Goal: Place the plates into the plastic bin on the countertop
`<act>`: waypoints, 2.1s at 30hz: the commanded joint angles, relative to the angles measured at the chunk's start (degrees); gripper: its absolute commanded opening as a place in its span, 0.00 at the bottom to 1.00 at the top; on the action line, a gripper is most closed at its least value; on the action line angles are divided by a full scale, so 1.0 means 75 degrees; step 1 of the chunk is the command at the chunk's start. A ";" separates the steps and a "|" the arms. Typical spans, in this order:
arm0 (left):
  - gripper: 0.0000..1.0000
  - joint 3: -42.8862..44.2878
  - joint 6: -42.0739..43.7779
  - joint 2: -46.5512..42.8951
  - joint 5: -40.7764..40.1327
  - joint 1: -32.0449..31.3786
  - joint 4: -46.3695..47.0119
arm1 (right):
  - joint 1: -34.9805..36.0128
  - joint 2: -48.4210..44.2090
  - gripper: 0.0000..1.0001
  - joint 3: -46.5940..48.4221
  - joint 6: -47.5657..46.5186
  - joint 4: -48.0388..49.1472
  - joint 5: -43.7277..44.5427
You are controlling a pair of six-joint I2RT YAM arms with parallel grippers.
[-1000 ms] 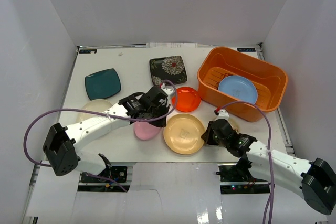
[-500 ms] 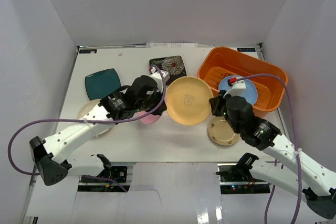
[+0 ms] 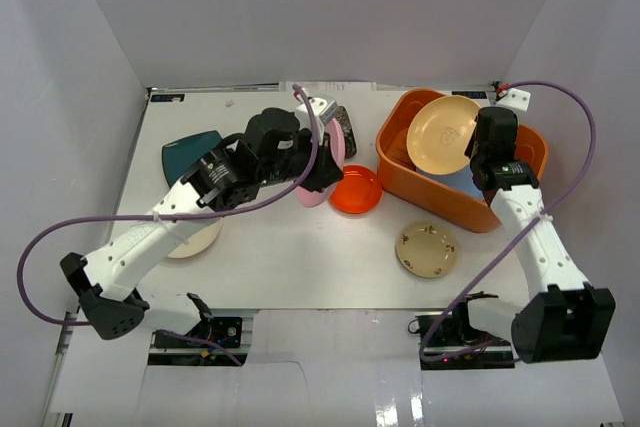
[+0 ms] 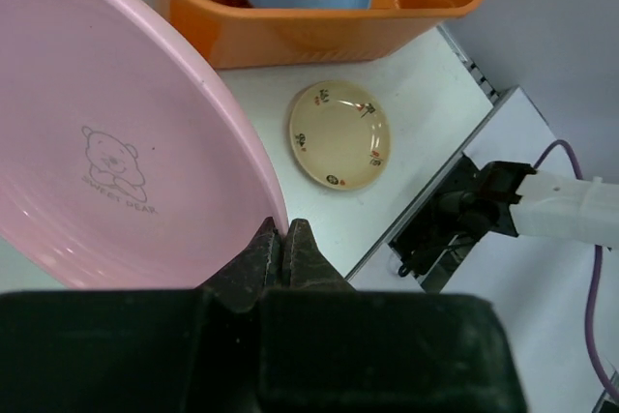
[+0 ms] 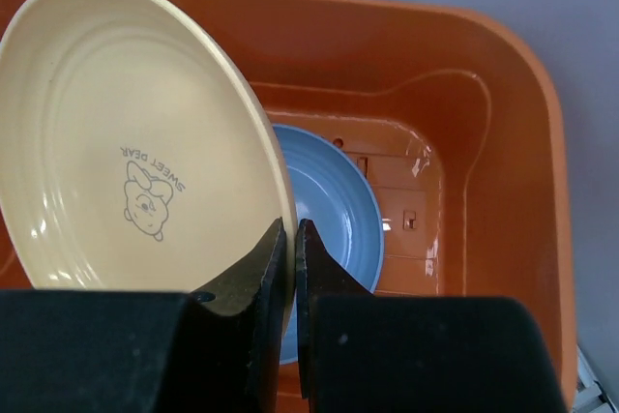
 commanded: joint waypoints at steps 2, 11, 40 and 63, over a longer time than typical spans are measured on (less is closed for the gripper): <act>0.00 0.1257 0.0591 0.0658 0.0966 -0.0172 0.0378 | -0.0756 0.0716 0.08 -0.0040 0.0322 0.0616 -0.1464; 0.00 0.1610 0.2232 0.1376 0.3146 -0.0547 0.0824 | -0.1296 0.0358 0.77 -0.0440 0.0382 0.0839 -0.3024; 0.00 0.1915 0.3592 0.3028 -0.0331 -0.2024 0.0355 | 0.0449 -0.3019 0.93 -0.1974 0.2584 0.0371 -0.6708; 0.98 -0.2009 -0.0225 -0.0401 -0.4717 -0.1010 0.1108 | -0.0459 -0.1042 0.08 0.0099 0.2222 0.1261 -0.4080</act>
